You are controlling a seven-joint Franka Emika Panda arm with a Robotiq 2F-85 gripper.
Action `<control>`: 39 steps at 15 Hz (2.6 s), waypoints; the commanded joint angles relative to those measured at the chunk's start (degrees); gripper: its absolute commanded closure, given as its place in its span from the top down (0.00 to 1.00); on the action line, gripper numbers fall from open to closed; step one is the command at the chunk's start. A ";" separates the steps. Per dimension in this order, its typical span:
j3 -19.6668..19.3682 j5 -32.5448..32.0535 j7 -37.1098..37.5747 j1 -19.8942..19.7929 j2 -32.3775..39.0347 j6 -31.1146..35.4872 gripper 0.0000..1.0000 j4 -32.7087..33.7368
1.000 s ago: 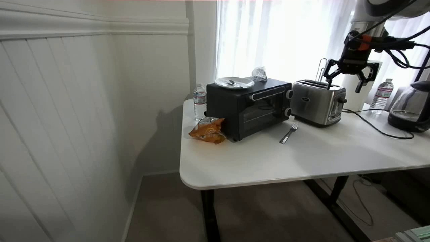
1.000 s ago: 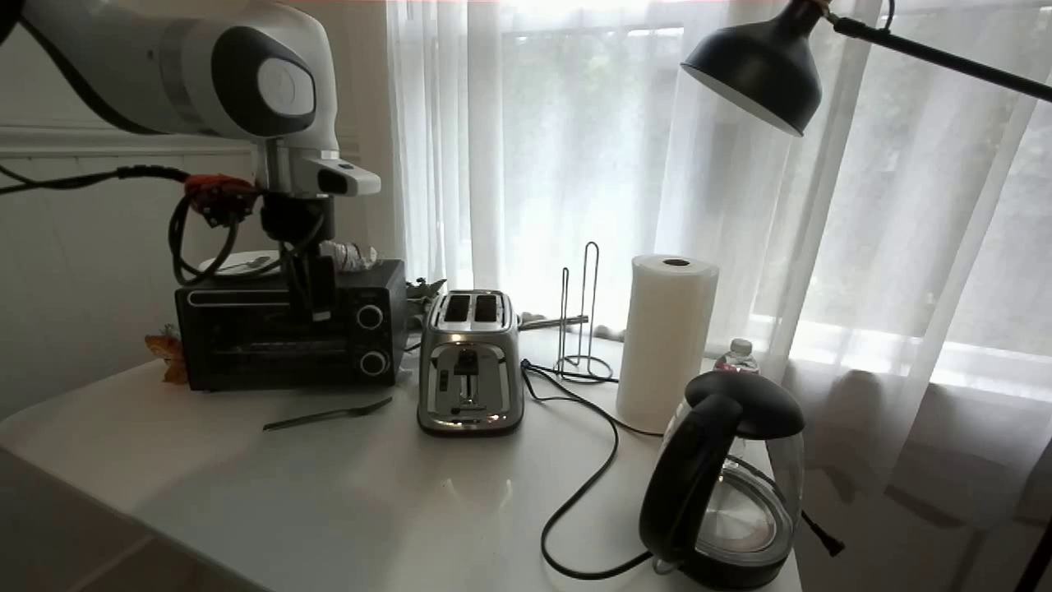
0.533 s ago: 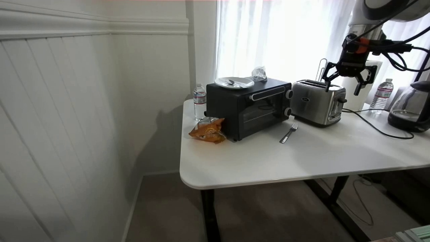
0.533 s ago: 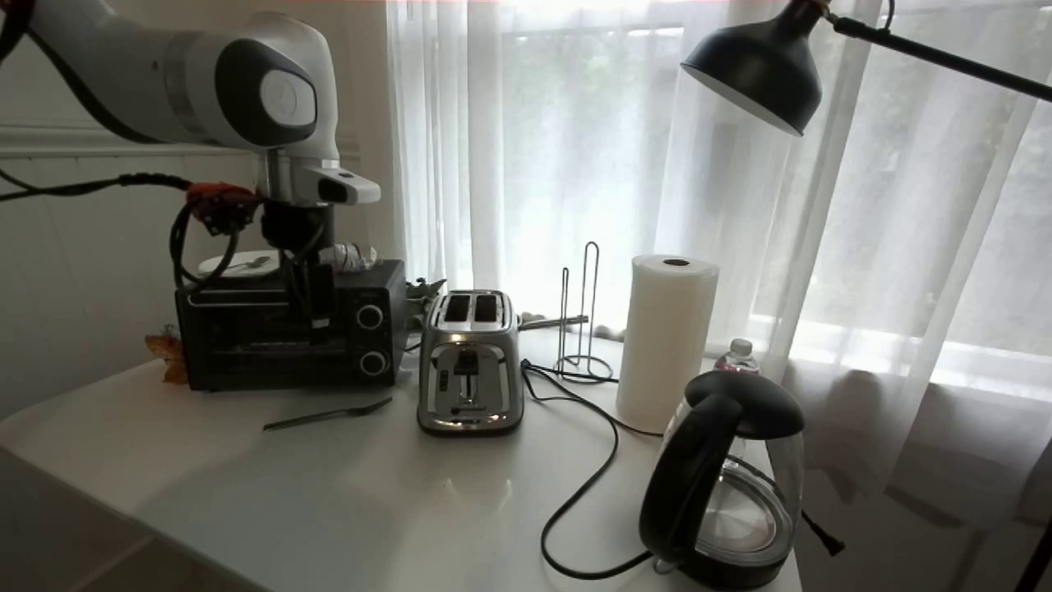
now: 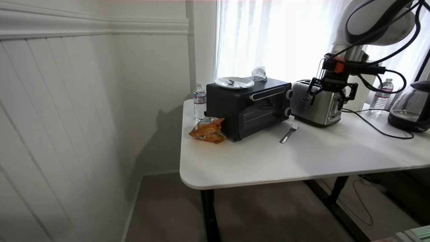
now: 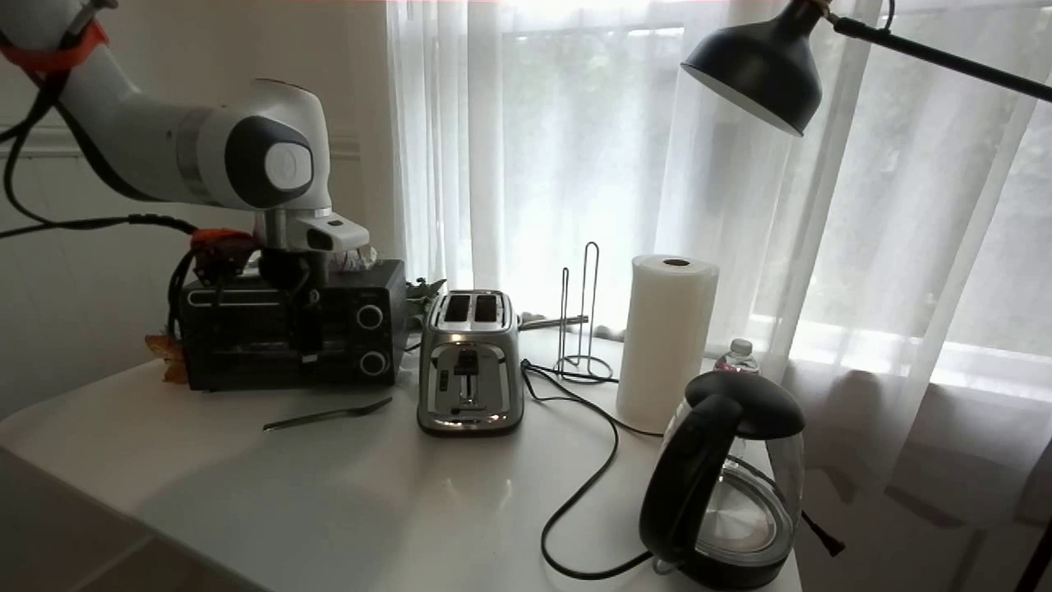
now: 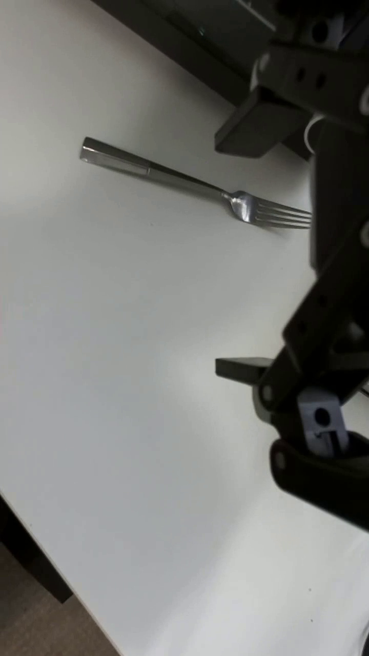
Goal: Pick up the silver fork and put it on the white plate to the right of the silver spoon
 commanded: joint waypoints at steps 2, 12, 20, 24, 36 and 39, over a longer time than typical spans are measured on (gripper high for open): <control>-0.93 -3.39 6.77 2.62 5.19 6.20 1.00 1.40; -7.82 -12.06 17.32 9.14 15.40 15.89 1.00 4.26; -9.81 -10.51 20.24 13.14 22.74 14.78 1.00 11.60; -11.13 -11.27 20.47 14.34 25.32 15.85 1.00 13.56; -10.69 -8.42 18.62 13.93 29.48 19.62 0.72 15.75; -10.55 -7.51 18.28 13.83 30.17 20.06 0.67 15.87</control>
